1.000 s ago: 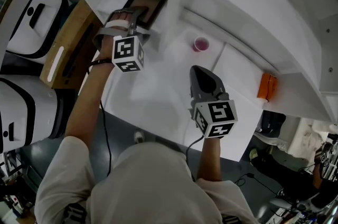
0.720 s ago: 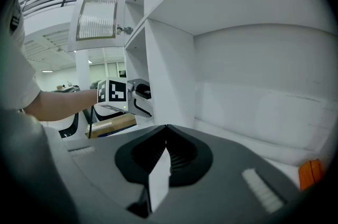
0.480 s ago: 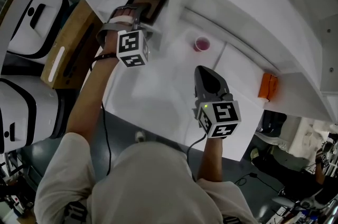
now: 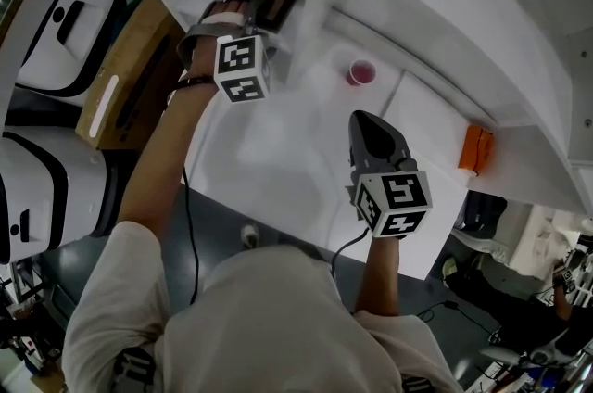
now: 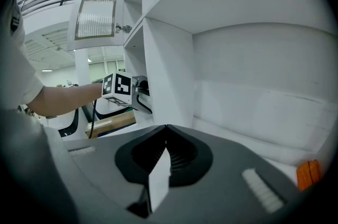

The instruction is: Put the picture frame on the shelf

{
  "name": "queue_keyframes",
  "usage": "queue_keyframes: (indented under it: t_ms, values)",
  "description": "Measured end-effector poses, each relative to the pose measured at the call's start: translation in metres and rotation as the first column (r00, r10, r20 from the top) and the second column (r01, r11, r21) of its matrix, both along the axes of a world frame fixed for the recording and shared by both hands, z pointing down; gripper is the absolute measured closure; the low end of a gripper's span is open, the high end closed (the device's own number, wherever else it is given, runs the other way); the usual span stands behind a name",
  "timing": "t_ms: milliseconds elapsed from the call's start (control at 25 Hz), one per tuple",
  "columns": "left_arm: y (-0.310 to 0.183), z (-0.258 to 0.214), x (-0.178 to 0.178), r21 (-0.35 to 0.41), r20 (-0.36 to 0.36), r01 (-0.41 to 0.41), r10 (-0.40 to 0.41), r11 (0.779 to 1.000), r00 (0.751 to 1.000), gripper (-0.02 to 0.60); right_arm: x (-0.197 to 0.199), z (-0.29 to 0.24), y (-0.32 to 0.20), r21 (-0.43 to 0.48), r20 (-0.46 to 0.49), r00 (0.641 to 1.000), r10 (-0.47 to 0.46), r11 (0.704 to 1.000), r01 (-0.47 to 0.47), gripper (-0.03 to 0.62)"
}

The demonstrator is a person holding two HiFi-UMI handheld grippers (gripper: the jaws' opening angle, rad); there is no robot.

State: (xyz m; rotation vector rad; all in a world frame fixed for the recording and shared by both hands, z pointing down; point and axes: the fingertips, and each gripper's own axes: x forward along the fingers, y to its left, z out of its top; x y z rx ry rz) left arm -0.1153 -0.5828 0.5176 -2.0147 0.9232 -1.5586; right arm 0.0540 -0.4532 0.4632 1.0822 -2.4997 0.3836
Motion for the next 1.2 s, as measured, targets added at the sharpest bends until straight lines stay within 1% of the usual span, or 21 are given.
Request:
queue_keyframes:
  t_ms: [200,400,600,800,960,1120,1200]
  values:
    - [-0.004,-0.001,0.0,0.003,-0.029,0.009,-0.008,1.0,1.0,0.12,0.001,0.002,0.004,-0.004,-0.005,1.0,-0.004,1.0,0.004,0.588]
    - [-0.005,-0.002,0.0,0.015,-0.036,0.003,-0.003,1.0,0.999,0.12,0.002,0.002,0.009,-0.003,-0.009,1.0,-0.009,1.0,0.009,0.588]
    - [0.0,-0.012,-0.005,0.03,-0.066,0.024,-0.022,0.999,0.998,0.12,0.004,0.0,0.014,0.0,-0.01,1.0,-0.006,1.0,0.006,0.588]
    - [0.019,-0.02,-0.01,0.044,-0.052,0.024,-0.022,0.999,0.998,0.12,0.005,-0.004,0.02,0.009,-0.014,1.0,-0.007,1.0,0.008,0.588]
    - [0.036,-0.027,-0.016,0.056,-0.11,0.062,-0.056,0.996,0.992,0.12,0.009,-0.01,0.025,0.025,-0.011,1.0,0.008,1.0,-0.007,0.588]
    - [0.057,-0.028,-0.02,0.045,-0.183,0.101,-0.091,0.994,0.979,0.12,0.012,-0.017,0.03,0.04,-0.007,1.0,0.021,0.999,-0.021,0.588]
    - [0.069,-0.024,-0.022,0.035,-0.191,0.116,-0.107,0.993,0.976,0.12,0.012,-0.022,0.036,0.05,-0.006,1.0,0.022,0.999,-0.021,0.588]
